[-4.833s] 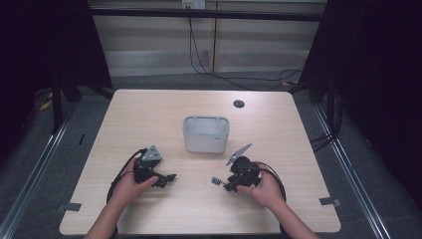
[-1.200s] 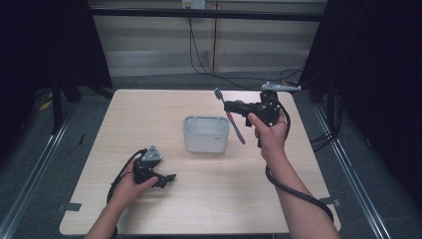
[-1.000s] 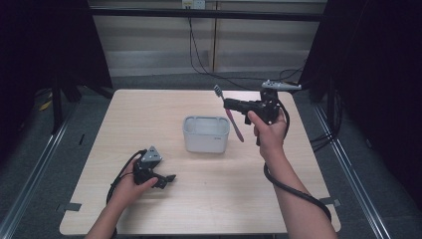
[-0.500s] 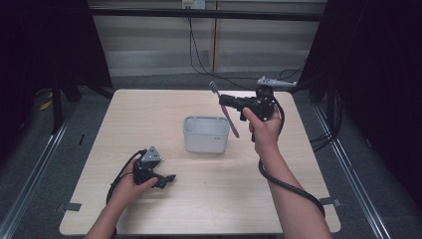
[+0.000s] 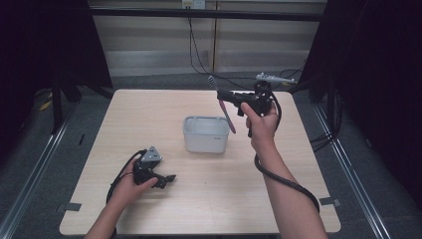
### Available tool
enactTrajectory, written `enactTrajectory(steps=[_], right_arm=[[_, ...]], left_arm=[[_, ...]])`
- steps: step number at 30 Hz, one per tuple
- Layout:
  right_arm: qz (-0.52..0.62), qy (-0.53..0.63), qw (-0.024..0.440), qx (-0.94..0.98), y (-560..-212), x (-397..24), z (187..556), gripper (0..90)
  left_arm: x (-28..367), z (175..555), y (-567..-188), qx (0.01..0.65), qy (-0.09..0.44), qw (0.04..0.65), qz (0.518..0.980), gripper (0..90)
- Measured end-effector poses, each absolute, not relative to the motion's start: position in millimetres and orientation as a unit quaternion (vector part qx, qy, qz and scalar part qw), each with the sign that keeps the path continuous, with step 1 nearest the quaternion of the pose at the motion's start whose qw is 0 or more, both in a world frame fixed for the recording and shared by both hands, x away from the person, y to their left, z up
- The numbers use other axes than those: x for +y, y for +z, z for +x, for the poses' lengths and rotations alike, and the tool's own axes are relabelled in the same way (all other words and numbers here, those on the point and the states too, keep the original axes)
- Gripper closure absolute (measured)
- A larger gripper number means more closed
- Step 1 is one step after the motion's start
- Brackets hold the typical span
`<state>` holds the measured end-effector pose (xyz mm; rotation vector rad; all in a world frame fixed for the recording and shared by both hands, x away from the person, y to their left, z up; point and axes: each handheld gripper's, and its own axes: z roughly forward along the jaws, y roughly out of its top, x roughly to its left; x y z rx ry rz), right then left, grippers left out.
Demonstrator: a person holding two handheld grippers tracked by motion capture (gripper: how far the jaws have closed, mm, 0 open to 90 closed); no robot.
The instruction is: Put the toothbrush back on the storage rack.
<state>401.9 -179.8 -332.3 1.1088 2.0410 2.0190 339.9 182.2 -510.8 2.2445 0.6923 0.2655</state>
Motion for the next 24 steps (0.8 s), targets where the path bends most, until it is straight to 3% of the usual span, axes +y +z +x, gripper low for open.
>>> enactTrajectory(steps=[24], right_arm=[[0.368,0.657,0.04,0.656,-335.7,-171.1,416.3,83.5]], left_arm=[[183.0,338.5,-510.1,0.272,0.109,0.376,0.879,10.1]])
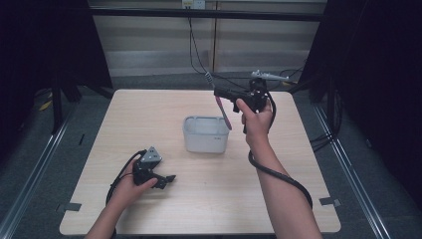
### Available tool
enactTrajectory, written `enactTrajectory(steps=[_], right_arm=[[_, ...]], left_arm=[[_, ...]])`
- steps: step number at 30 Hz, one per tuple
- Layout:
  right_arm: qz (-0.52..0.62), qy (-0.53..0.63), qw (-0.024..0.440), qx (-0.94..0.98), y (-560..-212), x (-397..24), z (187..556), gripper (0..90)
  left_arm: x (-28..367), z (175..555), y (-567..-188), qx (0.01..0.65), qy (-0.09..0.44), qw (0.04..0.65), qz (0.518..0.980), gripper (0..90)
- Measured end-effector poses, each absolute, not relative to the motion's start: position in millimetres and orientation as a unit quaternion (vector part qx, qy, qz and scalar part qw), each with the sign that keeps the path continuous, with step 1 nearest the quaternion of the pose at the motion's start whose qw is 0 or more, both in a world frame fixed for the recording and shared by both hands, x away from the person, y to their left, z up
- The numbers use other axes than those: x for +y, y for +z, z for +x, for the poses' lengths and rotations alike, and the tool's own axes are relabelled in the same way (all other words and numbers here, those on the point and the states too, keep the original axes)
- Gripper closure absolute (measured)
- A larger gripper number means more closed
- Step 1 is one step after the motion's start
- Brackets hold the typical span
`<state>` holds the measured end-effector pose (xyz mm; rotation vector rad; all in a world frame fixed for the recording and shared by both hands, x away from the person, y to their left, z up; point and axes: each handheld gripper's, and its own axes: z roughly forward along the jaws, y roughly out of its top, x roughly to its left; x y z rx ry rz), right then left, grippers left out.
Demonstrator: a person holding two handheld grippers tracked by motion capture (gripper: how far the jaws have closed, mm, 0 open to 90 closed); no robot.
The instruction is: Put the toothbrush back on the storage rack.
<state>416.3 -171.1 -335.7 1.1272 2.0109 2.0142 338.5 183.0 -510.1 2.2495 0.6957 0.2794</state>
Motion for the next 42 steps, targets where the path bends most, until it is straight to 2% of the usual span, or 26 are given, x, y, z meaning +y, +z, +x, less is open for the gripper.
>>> enactTrajectory(steps=[42], right_arm=[[0.383,0.666,0.05,0.638,-361.8,-166.7,430.7,83.3]], left_arm=[[183.0,338.6,-510.1,0.271,0.108,0.376,0.879,10.0]])
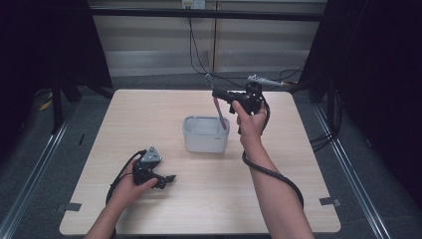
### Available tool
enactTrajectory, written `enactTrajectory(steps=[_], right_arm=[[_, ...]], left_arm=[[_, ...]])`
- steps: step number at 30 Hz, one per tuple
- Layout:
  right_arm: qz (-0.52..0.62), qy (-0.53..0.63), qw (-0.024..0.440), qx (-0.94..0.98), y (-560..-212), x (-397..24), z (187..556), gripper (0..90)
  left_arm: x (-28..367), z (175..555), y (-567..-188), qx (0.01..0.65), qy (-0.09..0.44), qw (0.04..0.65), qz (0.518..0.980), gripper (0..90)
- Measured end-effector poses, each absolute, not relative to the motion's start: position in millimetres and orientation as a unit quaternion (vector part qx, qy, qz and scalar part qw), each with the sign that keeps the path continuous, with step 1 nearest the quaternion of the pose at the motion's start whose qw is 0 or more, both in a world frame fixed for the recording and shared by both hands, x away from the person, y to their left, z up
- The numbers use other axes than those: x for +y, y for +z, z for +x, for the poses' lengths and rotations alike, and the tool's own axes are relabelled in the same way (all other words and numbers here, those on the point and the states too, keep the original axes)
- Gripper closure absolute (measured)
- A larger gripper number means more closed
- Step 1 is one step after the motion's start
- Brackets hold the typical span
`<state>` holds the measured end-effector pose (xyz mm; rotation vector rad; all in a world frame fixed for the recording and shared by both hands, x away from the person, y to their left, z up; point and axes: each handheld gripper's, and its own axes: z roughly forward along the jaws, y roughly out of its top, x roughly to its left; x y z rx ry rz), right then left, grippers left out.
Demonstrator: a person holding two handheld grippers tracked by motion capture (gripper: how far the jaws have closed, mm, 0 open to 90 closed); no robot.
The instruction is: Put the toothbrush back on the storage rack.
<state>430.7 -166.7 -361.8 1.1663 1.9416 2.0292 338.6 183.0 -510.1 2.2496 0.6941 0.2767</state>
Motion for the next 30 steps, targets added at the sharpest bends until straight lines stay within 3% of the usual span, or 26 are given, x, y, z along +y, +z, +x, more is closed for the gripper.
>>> enactTrajectory(steps=[30], right_arm=[[0.397,0.658,0.056,0.637,-380.8,-171.0,431.8,83.1]], left_arm=[[183.0,338.5,-510.2,0.271,0.108,0.376,0.879,10.0]])
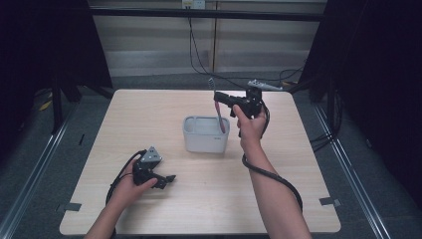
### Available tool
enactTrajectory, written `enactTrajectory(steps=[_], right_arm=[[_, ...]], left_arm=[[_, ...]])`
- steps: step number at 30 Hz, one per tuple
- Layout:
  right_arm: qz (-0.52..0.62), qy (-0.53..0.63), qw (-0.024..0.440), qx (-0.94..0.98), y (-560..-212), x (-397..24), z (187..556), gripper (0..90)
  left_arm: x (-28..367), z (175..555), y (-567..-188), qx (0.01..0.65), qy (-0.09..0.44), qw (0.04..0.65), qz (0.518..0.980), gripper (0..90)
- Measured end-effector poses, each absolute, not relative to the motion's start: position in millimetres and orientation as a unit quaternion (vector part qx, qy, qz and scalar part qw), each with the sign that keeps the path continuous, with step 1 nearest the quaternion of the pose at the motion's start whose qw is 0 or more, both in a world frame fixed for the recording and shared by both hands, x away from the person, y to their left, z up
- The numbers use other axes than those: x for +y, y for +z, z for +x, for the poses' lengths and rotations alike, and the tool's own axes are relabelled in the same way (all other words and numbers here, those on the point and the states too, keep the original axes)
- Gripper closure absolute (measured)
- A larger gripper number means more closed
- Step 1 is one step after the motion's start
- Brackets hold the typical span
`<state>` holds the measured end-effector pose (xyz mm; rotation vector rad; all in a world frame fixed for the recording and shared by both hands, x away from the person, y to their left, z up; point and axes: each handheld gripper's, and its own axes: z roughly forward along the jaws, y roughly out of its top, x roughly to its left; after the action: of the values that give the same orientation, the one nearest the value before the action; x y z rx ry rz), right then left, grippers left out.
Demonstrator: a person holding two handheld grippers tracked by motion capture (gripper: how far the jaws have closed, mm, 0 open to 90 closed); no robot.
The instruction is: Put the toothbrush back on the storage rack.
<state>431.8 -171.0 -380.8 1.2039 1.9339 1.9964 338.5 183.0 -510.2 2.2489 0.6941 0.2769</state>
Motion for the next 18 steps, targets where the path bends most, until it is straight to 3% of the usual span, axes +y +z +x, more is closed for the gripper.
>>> enactTrajectory(steps=[18], right_arm=[[0.406,0.653,0.057,0.637,-394.0,-183.5,422.4,83.1]], left_arm=[[182.5,337.8,-510.6,0.274,0.104,0.379,0.878,10.0]])
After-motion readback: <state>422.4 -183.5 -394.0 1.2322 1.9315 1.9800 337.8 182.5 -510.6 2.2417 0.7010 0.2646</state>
